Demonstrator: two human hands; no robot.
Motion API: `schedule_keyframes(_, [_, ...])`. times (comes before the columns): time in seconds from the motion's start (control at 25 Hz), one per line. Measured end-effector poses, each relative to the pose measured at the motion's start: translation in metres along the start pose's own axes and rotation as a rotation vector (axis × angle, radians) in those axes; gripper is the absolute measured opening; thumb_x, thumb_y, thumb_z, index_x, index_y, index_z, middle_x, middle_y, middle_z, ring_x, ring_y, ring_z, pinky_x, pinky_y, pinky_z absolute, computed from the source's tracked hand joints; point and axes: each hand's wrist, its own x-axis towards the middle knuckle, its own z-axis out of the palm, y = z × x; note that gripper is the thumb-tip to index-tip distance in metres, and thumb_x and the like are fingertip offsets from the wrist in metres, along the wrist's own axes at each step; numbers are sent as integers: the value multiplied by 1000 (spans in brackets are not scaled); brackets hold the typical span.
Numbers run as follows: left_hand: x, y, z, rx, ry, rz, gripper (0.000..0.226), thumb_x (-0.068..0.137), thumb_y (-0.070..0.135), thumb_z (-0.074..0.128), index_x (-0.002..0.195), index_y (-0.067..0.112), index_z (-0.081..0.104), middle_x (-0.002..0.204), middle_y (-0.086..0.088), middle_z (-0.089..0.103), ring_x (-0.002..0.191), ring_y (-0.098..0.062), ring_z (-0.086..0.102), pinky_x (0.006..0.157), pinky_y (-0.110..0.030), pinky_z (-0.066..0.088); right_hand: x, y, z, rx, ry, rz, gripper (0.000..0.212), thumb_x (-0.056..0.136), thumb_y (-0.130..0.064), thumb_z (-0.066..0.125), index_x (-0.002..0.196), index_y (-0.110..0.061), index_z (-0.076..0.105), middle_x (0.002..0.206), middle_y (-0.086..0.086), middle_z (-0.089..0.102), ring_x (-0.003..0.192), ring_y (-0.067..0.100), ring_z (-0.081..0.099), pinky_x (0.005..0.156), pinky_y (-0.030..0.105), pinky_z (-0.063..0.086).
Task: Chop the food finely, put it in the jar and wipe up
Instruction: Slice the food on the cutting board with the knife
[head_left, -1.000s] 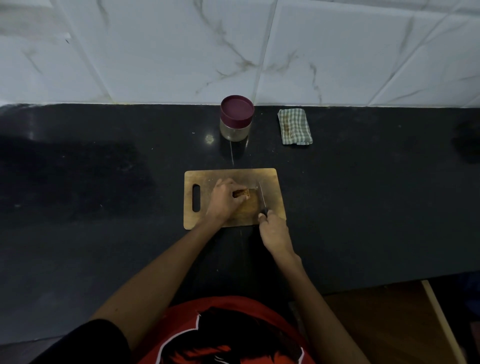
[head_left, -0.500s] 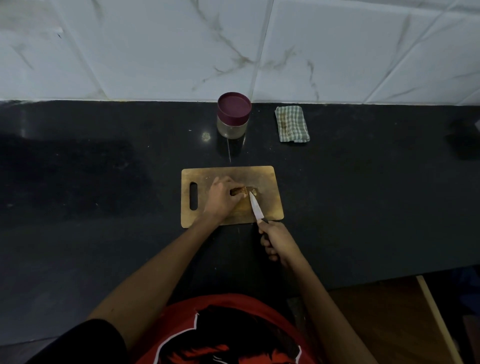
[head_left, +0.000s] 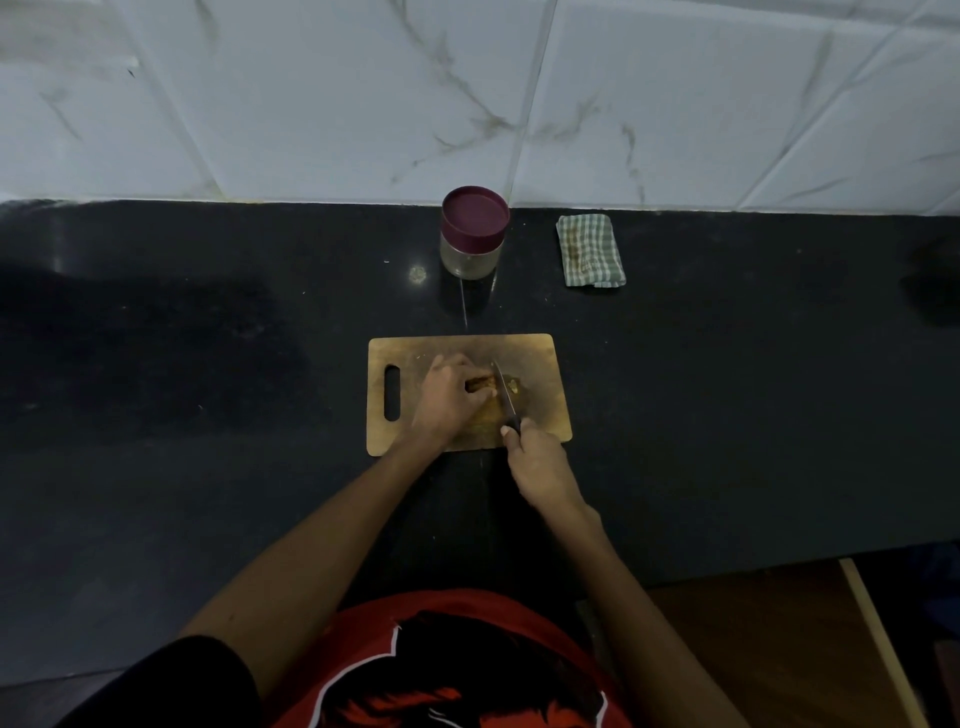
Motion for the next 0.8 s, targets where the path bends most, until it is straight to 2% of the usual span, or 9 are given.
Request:
schedule_keyframes(0.16, [0,0,-1,-20,-4,-9,32,83,20,69,115,16,66,108,-1,61,98,-11,45,81,-18,33,0,-1,-1,-35,14,-12,18,105,-33,38,109,-19,49,94,1,58,86,16,61,80,40,54])
schedule_keyframes(0.4, [0,0,-1,-21,-11,-5,32,84,20,68,115,16,66,108,0,61,99,-12,46,83,-19,33,3,-1,-1,-83,28,-34,22,105,-31,38,114,-15,51,96,3,60,87,18,62,78,41,55])
schedule_keyframes(0.64, [2,-1,-2,-22,-26,6,31,84,20,68,114,17,66,107,1,60,98,-10,44,85,-22,38,4,-2,-3,-94,14,-34,19,105,-30,38,113,-16,49,92,1,58,81,14,60,67,31,47])
schedule_keyframes(0.8, [2,1,-1,-34,-16,-10,32,83,20,69,114,16,67,106,1,61,98,-9,44,83,-18,34,4,-1,-2,-68,30,-34,22,106,-31,37,112,-15,50,92,2,58,83,17,61,69,36,49])
